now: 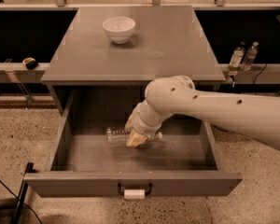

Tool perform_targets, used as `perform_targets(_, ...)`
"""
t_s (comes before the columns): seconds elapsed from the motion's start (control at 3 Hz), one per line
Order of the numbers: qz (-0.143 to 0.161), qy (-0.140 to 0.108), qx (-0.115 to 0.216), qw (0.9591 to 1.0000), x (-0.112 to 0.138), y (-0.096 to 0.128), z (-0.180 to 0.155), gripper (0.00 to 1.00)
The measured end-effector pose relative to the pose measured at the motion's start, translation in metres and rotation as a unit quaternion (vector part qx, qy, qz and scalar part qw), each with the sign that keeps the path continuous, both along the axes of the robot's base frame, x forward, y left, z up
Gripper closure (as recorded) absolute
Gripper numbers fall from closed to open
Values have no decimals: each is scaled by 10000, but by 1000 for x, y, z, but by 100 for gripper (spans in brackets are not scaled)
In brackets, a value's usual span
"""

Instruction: Place water bottle into top drawer

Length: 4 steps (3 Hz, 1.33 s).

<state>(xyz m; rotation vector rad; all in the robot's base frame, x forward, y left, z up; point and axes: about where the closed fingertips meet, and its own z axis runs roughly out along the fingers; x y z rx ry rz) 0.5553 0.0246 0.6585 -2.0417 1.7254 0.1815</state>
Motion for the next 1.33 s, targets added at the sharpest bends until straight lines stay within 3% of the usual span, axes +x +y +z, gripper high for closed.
perform_targets(0.33,0,0,0,10000,0,0,0,14)
perform_targets(0.67,0,0,0,10000,0,0,0,0)
perform_targets(1.0,109,-177,124,9997,-11,-8,25,0)
perform_targets(1.33,123,-200,128,9996,-12,-11,26,0)
